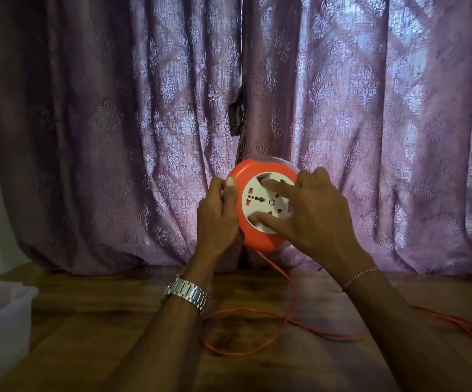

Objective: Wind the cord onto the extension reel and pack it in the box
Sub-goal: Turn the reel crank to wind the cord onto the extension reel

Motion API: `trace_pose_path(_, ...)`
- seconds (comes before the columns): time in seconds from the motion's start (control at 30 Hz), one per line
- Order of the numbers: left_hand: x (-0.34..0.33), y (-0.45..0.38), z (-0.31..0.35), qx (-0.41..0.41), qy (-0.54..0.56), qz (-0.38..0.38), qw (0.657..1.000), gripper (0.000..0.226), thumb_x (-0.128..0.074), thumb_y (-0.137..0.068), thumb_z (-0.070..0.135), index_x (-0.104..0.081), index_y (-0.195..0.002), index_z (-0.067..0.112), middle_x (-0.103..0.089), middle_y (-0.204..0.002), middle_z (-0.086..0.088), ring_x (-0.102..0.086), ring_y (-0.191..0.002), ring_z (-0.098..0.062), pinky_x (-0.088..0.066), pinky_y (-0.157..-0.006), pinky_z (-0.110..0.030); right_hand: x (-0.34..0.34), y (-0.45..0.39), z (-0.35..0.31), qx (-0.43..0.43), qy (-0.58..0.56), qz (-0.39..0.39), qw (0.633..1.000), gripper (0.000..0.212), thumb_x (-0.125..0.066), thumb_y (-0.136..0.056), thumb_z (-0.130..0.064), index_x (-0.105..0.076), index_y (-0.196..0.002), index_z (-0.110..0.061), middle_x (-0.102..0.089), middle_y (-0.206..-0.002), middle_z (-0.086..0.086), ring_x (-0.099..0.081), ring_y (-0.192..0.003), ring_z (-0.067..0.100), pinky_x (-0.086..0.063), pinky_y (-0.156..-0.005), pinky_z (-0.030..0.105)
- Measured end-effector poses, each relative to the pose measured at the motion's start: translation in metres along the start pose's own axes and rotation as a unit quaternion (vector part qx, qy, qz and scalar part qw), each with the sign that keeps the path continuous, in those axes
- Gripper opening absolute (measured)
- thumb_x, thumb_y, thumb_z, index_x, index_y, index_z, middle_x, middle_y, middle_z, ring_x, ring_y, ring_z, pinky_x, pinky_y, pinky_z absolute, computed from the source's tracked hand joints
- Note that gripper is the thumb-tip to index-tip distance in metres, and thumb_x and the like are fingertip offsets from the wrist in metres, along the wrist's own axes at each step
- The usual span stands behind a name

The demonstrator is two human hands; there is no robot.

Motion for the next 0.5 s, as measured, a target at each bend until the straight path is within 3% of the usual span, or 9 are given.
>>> trace_pose_path(0.1, 0.002, 0.0, -0.003, 0.008, 0.007, 0.0, 1.0, 0.035, -0.036, -0.102, 0.05, -0.044, -0.077, 0.026, -0.056, -0.066, 0.001, -0.057, -0.065, -0.028, -0.051, -0.064, -0.056, 0.006, -0.002, -0.003, 0.08, -0.06, 0.031, 0.994, 0.034, -0.074, -0.075, -0.046, -0.073, -0.102, -0.026, -0.06, -0.101, 0.002, -0.047, -0.095, 0.026, -0.044, -0.073, 0.036)
trace_pose_path(0.17, 0.003, -0.001, -0.003, 0.01, 0.009, 0.001, 1.0, 0.036, -0.036, -0.101, 0.052, -0.044, -0.077, 0.027, -0.054, -0.065, 0.003, -0.054, -0.062, -0.025, -0.05, -0.064, -0.057, 0.005, -0.003, -0.006, 0.141, -0.08, -0.009, 0.987, 0.017, -0.072, -0.077, -0.021, -0.075, -0.093, -0.027, -0.062, -0.116, 0.0, -0.048, -0.103, 0.028, -0.045, -0.082, 0.039)
trace_pose_path(0.23, 0.003, -0.001, -0.003, 0.012, 0.009, 0.002, 1.0, 0.036, -0.036, -0.101, 0.053, -0.043, -0.077, 0.027, -0.053, -0.064, 0.004, -0.053, -0.062, -0.023, -0.05, -0.063, -0.056, 0.0, -0.001, -0.009, 0.154, -0.077, -0.101, 0.98, 0.036, -0.066, -0.072, -0.007, -0.075, -0.096, -0.033, -0.056, -0.134, 0.002, -0.044, -0.115, 0.03, -0.043, -0.089, 0.04)
trace_pose_path(0.33, 0.002, -0.001, -0.004, 0.01, 0.01, -0.003, 1.0, 0.038, -0.036, -0.1, 0.056, -0.044, -0.078, 0.025, -0.055, -0.065, -0.001, -0.057, -0.064, -0.029, -0.05, -0.063, -0.057, -0.002, 0.001, -0.011, 0.147, -0.038, -0.153, 0.977, 0.047, -0.063, -0.07, -0.011, -0.071, -0.105, -0.042, -0.045, -0.145, 0.003, -0.039, -0.118, 0.031, -0.041, -0.09, 0.042)
trace_pose_path(0.5, 0.002, 0.0, -0.003, 0.008, 0.007, -0.009, 1.0, 0.035, -0.037, -0.101, 0.052, -0.045, -0.079, 0.026, -0.054, -0.066, 0.004, -0.054, -0.063, -0.025, -0.05, -0.065, -0.057, -0.001, 0.001, -0.01, 0.138, 0.025, -0.128, 0.982, 0.048, -0.035, -0.079, -0.03, -0.066, -0.109, -0.051, -0.049, -0.14, 0.002, -0.046, -0.109, 0.033, -0.038, -0.076, 0.039)
Point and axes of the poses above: each hand's wrist, its own y-axis away from the middle knuckle, its own x-axis out of the back of the hand, z = x × y, the point moved 4 cm from there along -y, towards the middle knuckle
